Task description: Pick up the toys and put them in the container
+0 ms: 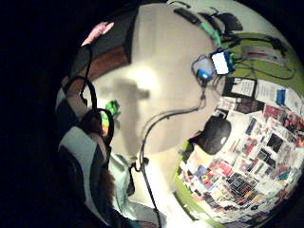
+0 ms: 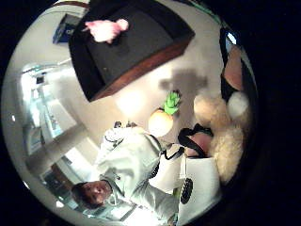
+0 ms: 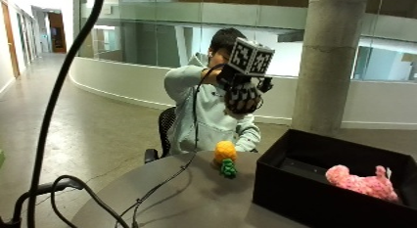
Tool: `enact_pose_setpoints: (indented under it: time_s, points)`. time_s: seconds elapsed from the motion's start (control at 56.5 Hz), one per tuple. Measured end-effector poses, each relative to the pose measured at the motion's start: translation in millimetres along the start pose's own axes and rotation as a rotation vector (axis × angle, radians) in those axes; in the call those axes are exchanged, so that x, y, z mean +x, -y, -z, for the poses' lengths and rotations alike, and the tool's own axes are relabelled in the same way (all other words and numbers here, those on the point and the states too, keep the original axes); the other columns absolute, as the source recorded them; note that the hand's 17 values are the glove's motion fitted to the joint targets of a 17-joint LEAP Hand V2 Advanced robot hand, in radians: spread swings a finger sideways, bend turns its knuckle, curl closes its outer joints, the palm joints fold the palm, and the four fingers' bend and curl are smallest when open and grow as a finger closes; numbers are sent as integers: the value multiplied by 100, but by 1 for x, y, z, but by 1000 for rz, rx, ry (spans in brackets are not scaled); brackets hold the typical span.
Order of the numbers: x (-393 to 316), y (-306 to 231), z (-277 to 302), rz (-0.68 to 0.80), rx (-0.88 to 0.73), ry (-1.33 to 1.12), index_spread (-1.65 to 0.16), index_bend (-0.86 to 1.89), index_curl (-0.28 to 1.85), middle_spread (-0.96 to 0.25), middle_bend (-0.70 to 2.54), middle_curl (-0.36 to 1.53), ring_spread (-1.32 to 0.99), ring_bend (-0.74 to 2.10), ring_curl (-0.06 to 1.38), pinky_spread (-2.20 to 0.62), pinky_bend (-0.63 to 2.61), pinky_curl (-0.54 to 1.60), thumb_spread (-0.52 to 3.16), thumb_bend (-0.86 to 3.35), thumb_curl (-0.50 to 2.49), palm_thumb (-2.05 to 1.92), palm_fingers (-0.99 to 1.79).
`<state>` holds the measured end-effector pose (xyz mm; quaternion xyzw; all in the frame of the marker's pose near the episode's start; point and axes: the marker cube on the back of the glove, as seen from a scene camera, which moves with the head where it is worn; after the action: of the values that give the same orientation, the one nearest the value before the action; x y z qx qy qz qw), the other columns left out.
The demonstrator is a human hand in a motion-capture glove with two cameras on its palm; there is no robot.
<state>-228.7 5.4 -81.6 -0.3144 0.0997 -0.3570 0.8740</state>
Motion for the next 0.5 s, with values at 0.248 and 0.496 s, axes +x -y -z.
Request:
enact_pose_setpoints:
  time_s: [0.248, 0.496]
  points:
    - [-43, 19, 94, 12, 332, -46, -32, 41, 86, -27, 74, 72, -32, 104, 57, -41, 100, 48, 40, 6, 97, 73, 105]
    - [-103, 61, 124, 38, 646, -9, -33, 34, 97, -28, 69, 77, -32, 104, 57, -41, 102, 48, 39, 2, 103, 70, 100]
